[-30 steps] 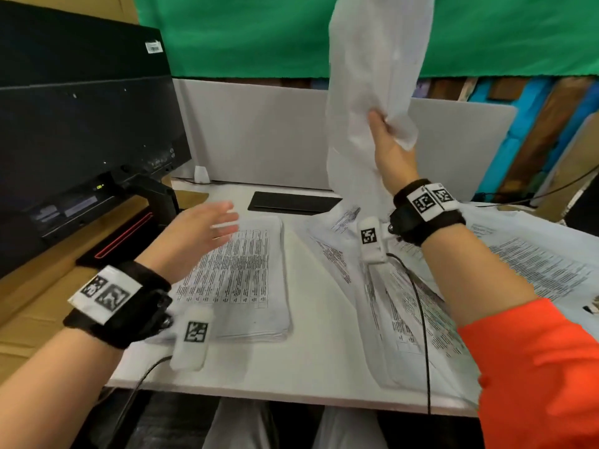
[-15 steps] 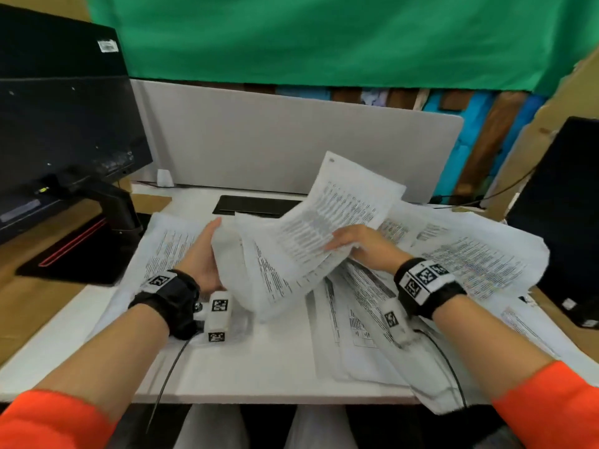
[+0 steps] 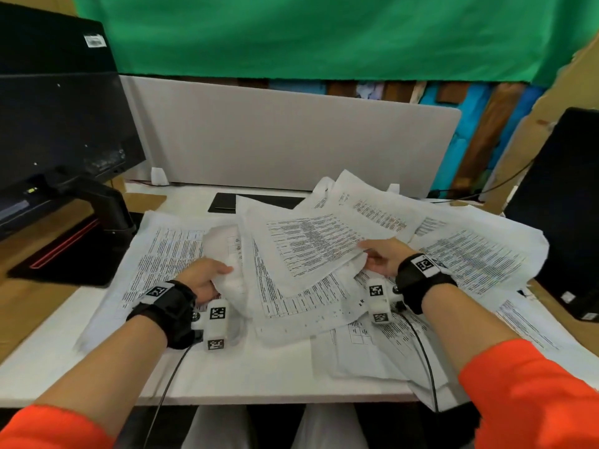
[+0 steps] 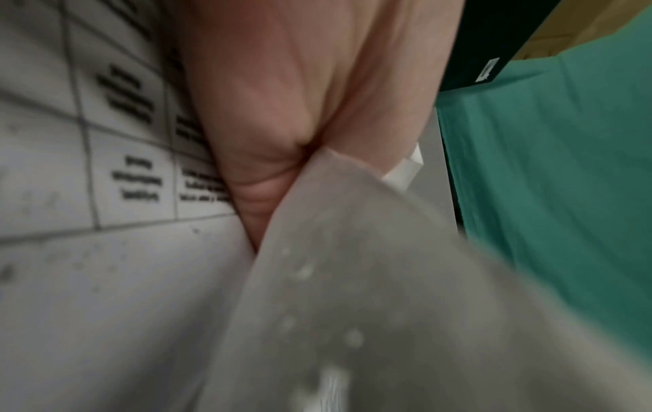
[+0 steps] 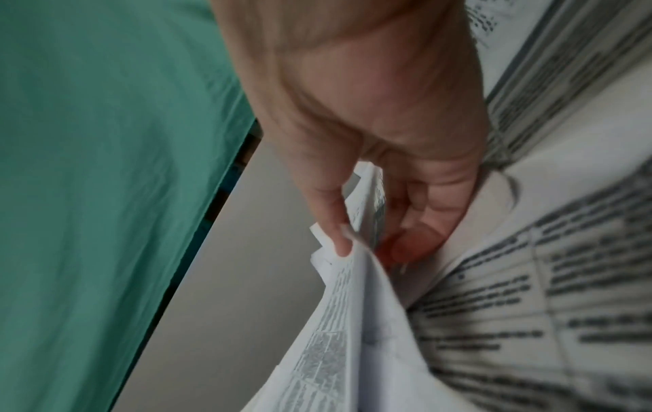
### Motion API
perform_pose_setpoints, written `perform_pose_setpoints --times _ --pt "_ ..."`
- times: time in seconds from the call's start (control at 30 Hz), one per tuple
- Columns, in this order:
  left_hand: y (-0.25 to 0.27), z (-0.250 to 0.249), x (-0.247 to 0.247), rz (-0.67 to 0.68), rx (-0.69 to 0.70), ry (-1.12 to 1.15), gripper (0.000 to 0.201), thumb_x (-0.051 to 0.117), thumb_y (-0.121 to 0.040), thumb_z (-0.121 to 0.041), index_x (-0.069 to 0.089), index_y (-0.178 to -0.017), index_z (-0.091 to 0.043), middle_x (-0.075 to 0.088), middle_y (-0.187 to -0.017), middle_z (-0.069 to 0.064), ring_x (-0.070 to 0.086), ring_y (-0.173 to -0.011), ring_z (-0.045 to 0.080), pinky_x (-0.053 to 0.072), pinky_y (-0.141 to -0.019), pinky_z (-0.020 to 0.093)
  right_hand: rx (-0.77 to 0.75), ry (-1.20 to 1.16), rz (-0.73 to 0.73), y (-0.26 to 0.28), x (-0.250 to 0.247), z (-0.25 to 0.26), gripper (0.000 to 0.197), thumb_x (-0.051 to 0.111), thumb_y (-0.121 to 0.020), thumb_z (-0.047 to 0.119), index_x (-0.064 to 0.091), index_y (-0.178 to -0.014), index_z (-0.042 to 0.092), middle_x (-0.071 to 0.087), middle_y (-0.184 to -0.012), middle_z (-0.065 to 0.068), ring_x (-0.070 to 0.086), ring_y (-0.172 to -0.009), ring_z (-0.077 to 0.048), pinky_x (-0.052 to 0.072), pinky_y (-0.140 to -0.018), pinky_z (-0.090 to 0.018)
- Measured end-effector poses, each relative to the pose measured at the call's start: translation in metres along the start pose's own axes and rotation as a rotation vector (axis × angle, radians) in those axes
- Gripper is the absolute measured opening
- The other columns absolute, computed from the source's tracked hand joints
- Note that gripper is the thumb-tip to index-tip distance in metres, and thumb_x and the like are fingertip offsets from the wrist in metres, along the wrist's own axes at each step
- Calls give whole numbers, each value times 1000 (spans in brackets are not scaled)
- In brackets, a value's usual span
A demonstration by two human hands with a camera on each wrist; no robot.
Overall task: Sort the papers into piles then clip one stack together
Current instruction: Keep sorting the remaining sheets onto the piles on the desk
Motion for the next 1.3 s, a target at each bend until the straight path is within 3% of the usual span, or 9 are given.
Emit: perform_pose_setpoints --times 0.1,0.3,0.47,0.63,0.8,0.97,1.07,1.17,1.3 --pt "-1 1 -1 19 6 8 42 41 -90 14 48 -131 4 63 -105 18 62 -89 31 50 -73 43 -37 75 -52 -4 8 5 3 65 -89 1 64 -90 -2 65 -70 -11 61 -57 -22 56 -48 -31" --pt "-4 1 -2 18 -9 7 41 40 -89 12 51 -127 1 65 -102 20 64 -87 35 55 -66 43 -608 175 -253 -6 -5 52 37 48 -94 30 59 -116 4 62 -116 -5 56 -110 -21 45 -101 -38" --pt "-5 1 2 11 0 -32 23 41 -90 10 56 -102 -3 69 -75 14 67 -64 30 56 -55 37 -406 195 -116 -44 -13 55 36 51 -88 31 63 -116 11 64 -123 -10 60 -112 -30 46 -104 -49" --pt "0 1 5 45 12 -32 27 39 -90 11 55 -103 -6 63 -88 15 61 -74 30 55 -49 32 -367 257 -30 -36 30 33 34 48 -94 15 61 -124 4 65 -121 -13 60 -112 -33 46 -104 -49" --pt "6 -1 6 31 25 -21 40 39 -89 11 51 -123 -5 62 -95 17 60 -80 33 49 -70 44 -341 590 54 -20 67 24 35 61 -90 17 62 -123 4 66 -120 -10 61 -112 -31 49 -100 -43" --pt "9 -1 6 2 33 -34 43 38 -89 12 50 -128 -2 63 -95 16 60 -80 32 49 -76 45 -177 791 215 -61 74 -3 91 97 -35 34 66 -117 7 70 -114 -10 64 -109 -34 51 -98 -49" --pt "15 -3 12 13 48 3 38 37 -95 5 50 -130 -2 64 -102 16 60 -80 28 47 -87 48 -120 349 107 -32 67 0 55 82 -71 7 61 -121 -2 65 -121 -23 61 -113 -42 49 -96 -61" --pt "18 -6 21 -73 71 56 34 43 -98 -9 50 -130 0 59 -123 22 59 -76 24 54 -71 35 -92 103 54 -11 56 1 43 67 -90 5 55 -130 -4 64 -120 -18 60 -114 -35 54 -95 -43" --pt "24 -7 32 -171 117 -274 32 67 -81 -21 69 -110 -7 70 -108 10 64 -102 27 48 -83 26 -116 294 73 17 56 -7 41 47 -101 8 46 -138 -9 60 -125 -18 58 -116 -30 43 -49 -1"
Point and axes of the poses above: each hand's wrist, its own y-axis away from the middle knuckle, its own x-axis out of the palm, z = x × y, the point moved 1 cm from there along -y, towards the middle knuckle
